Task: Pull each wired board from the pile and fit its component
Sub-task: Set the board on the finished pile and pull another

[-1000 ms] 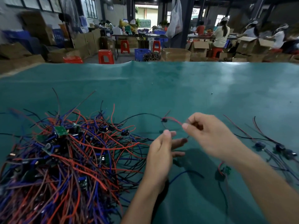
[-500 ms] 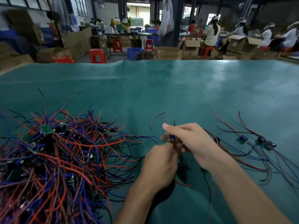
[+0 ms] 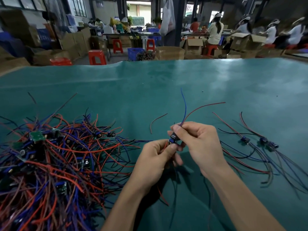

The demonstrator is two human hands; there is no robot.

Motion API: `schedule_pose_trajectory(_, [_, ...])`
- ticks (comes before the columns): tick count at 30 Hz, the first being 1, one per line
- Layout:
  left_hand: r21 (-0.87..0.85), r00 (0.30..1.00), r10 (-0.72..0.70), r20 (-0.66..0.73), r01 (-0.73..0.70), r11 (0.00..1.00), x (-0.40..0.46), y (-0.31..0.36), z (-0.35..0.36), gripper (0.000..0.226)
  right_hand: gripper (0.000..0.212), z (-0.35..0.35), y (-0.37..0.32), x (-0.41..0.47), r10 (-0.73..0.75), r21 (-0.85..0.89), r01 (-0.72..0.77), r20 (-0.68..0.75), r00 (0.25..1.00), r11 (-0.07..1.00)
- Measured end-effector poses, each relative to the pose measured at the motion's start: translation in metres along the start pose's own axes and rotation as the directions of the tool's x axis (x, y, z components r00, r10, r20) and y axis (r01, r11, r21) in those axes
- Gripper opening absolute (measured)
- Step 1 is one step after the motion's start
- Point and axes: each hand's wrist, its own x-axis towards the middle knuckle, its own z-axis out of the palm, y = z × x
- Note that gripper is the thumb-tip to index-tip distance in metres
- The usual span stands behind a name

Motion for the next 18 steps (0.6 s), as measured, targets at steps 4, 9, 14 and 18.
schedule_pose_trajectory(4, [0.077, 1.000, 0.009, 0.018, -0.010, 0.997, 0.001, -0.002, 0.002, 0.032, 0.025, -0.016, 0.000, 0.010, -0.013, -0.076, 0.002, -0.141, 0.990, 0.997])
schedule_pose_trajectory(9, [0.167, 0.994, -0.021, 0.103, 0.004, 0.986, -0.001, -0.007, 0.002, 0.037, 0.022, -0.066, -0.011, 0.027, 0.062, 0.083, -0.027, -0.456, 0.888, 0.996])
schedule_pose_trajectory(14, [0.173, 0.992, 0.003, 0.129, -0.026, 0.985, -0.002, -0.007, 0.002, 0.040, 0.026, -0.086, -0.025, 0.028, 0.162, 0.306, 0.042, -0.610, 0.776, 0.951])
schedule_pose_trajectory(18, [0.220, 0.997, 0.038, 0.064, -0.051, 0.974, -0.004, -0.009, -0.002, 0.039, 0.024, -0.077, -0.090, 0.052, 0.068, 0.382, 0.198, -0.581, 0.811, 0.903])
